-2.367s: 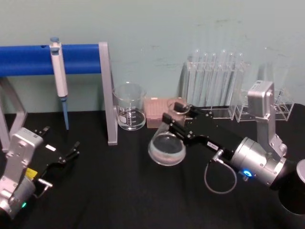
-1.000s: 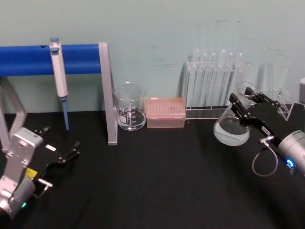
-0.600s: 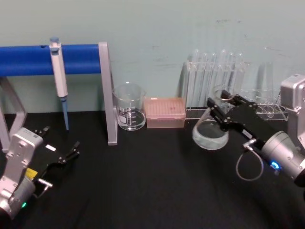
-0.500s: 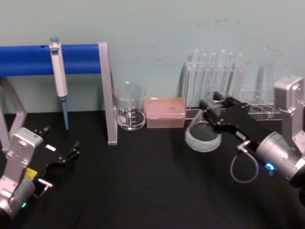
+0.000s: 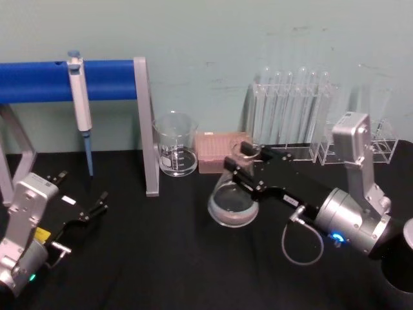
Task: Grasp the erlenmeyer flask with one hand, shake it three times, then place it back.
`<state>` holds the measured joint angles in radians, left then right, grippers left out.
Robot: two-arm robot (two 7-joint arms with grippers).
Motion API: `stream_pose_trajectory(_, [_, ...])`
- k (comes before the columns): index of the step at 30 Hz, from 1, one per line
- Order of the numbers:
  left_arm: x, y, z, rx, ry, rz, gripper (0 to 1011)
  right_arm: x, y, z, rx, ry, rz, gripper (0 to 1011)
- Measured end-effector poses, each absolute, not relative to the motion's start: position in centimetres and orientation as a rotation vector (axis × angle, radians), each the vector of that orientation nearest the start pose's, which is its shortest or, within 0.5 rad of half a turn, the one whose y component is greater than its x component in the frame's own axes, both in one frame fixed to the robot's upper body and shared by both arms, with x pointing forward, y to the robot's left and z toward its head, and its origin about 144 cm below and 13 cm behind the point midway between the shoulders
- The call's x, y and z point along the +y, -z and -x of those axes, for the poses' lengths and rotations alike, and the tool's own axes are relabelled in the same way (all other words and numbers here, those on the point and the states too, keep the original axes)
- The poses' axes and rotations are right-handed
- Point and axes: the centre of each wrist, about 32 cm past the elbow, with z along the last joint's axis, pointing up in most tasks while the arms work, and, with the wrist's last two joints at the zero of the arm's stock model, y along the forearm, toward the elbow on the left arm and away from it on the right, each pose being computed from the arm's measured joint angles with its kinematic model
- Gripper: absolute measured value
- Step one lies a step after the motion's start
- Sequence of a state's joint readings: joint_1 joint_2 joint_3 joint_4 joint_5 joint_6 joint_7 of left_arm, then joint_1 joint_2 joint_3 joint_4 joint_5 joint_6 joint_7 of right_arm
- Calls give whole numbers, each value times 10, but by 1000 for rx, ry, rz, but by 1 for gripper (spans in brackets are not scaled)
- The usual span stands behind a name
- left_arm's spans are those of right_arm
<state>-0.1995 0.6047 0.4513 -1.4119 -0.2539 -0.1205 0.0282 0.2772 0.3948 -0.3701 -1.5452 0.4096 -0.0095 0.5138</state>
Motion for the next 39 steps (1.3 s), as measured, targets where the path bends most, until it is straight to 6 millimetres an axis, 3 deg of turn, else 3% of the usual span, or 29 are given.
stream_pose_trajectory(15, [310,-1140,-489,-285,-1248,-304,1001,-225,-1208,-517,-124,593,-29,450])
stream_pose_trajectory(39, [310,-1140,-489,-285,-1248,-304,1001,-231,-1207,-523,-138,661,-29,450])
